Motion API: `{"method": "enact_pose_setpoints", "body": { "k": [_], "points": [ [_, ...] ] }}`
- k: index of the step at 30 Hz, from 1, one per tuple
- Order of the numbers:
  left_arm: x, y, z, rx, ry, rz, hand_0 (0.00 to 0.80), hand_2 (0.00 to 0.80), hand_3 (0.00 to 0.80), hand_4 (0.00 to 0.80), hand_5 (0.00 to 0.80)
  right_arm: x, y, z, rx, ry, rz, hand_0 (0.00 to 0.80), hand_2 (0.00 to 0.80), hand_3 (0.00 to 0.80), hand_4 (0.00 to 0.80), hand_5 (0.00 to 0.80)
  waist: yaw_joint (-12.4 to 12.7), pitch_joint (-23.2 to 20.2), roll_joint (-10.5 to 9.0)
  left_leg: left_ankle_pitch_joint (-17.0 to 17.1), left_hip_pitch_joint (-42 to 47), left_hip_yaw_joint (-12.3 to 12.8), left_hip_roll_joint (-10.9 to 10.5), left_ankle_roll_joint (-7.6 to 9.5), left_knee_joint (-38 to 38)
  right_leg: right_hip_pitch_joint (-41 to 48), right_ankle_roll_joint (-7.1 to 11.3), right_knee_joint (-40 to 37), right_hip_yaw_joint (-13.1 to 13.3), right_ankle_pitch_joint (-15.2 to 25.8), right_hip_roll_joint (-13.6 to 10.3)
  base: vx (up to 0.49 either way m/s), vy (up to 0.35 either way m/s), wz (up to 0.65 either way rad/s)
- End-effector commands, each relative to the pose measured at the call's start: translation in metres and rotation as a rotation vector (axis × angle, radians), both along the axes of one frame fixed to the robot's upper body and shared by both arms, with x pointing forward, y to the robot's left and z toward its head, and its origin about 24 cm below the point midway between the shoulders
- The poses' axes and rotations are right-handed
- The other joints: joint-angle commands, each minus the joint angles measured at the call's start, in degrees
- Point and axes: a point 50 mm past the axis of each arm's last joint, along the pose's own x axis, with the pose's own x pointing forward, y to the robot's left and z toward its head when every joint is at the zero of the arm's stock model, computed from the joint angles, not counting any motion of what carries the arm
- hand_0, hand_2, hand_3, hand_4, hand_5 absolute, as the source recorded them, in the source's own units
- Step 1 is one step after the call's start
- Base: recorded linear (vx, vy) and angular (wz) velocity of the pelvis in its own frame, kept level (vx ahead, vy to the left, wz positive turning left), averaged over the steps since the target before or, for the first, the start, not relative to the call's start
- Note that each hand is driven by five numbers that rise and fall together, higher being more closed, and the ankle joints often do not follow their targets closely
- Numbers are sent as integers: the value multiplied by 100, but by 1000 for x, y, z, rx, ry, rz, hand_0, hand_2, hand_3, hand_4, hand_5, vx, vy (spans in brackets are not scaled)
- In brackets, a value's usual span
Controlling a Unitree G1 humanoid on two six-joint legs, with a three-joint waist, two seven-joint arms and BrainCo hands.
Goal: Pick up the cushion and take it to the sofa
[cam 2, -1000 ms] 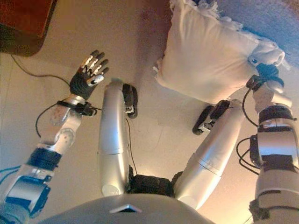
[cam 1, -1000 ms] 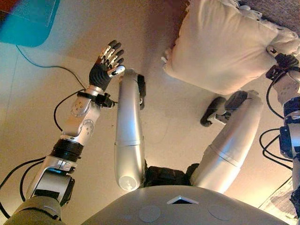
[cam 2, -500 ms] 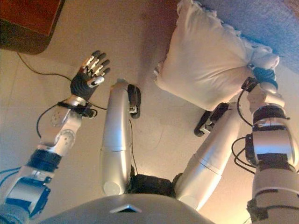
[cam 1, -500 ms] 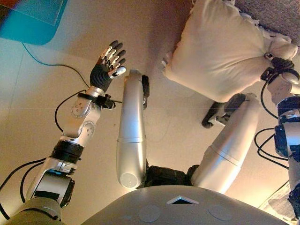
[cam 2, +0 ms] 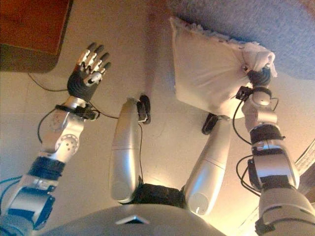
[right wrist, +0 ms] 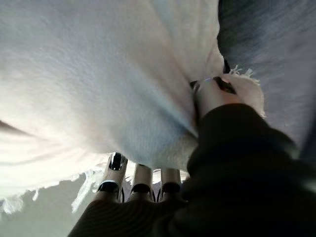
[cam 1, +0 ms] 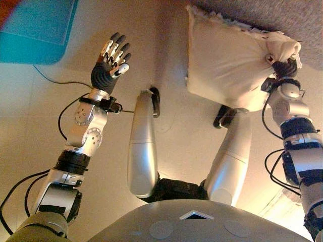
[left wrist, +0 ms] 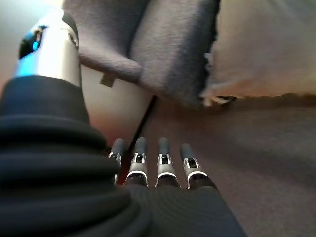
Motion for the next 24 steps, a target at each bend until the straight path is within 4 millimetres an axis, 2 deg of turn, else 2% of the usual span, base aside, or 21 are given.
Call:
{"method": "enact_pose_setpoints", "body": {
  "k": [1,3,6,8,12,13,14,15,16,19,22,24],
  "points": [
    [-5,5,-9,-23,41,29,0,0,0,0,0,6,11,58,-104,-304,46,800,800,800,800,800,75,-827,-497,1007,642,-265,-91,-42,-1693,910,-330,-1165,-413,901,-232,117,-76,-3],
    [-7,6,-14,-1,63,29,0,0,0,0,0,5,17,62,-177,-303,65,800,800,800,800,800,88,-945,-638,1184,1017,-189,-112,-116,-2190,1365,-226,-1797,-564,1121,-180,77,-61,0],
    [-11,7,-21,7,98,34,0,0,0,0,0,2,24,71,-280,-307,86,800,800,800,800,800,78,-1076,-827,1388,1516,-107,-125,-179,-2801,1935,-112,-2499,-692,1343,-60,60,-61,-10],
    [-14,8,-25,30,118,39,0,0,0,0,0,-1,26,70,-344,-287,92,800,800,800,800,800,64,-1176,-922,1503,1844,-94,-159,-196,-3159,2274,-52,-2881,-721,1463,-10,97,-45,-11],
    [-25,15,-42,8,189,62,0,0,0,0,0,-5,30,59,-479,-199,124,800,800,800,800,800,33,-1490,-1071,1612,2575,-287,-360,-198,-3786,2888,38,-3669,-553,1735,152,151,26,-20],
    [-32,17,-50,-10,217,78,0,0,0,0,0,-5,34,55,-483,-178,148,800,800,800,800,800,74,-1631,-1096,1559,2857,-464,-510,-169,-3958,3107,51,-3939,-444,1821,214,132,83,-32],
    [-35,17,-53,-16,226,83,0,0,0,0,0,-5,35,54,-484,-174,155,800,800,800,800,800,78,-1689,-1114,1604,2951,-497,-566,-150,-4072,3174,57,-4033,-426,1882,212,294,154,-47],
    [-47,21,-63,-26,263,107,0,0,0,0,0,-7,39,45,-501,-145,188,800,800,800,800,800,173,-1938,-1114,1587,3347,-682,-666,-93,-4423,3488,73,-4280,-346,1918,279,269,128,-59],
    [-50,22,-67,-29,280,112,0,0,0,0,0,-9,39,40,-508,-132,192,800,800,800,800,800,192,-2035,-1114,1610,3519,-640,-655,-82,-4572,3626,75,-4353,-367,1937,287,342,115,-81],
    [-59,25,-80,-26,355,111,0,0,0,0,0,-21,37,21,-484,-88,191,800,800,800,800,800,169,-2388,-1113,1595,4086,-241,-544,-96,-4834,4176,97,-4614,-607,1983,232,267,49,-39],
    [-61,26,-86,-48,381,116,0,0,0,0,0,-24,36,20,-486,-68,206,800,800,800,800,800,69,-2504,-1075,1573,4361,-59,-482,-98,-4863,4348,97,-4619,-576,1999,215,157,107,15],
    [-57,20,-91,-40,408,101,0,0,0,0,0,-30,28,16,-467,-49,211,800,800,800,800,800,-119,-2624,-1053,1549,4519,511,-384,-86,-4779,4560,125,-4495,-769,2197,87,196,108,11]
  ]
}}
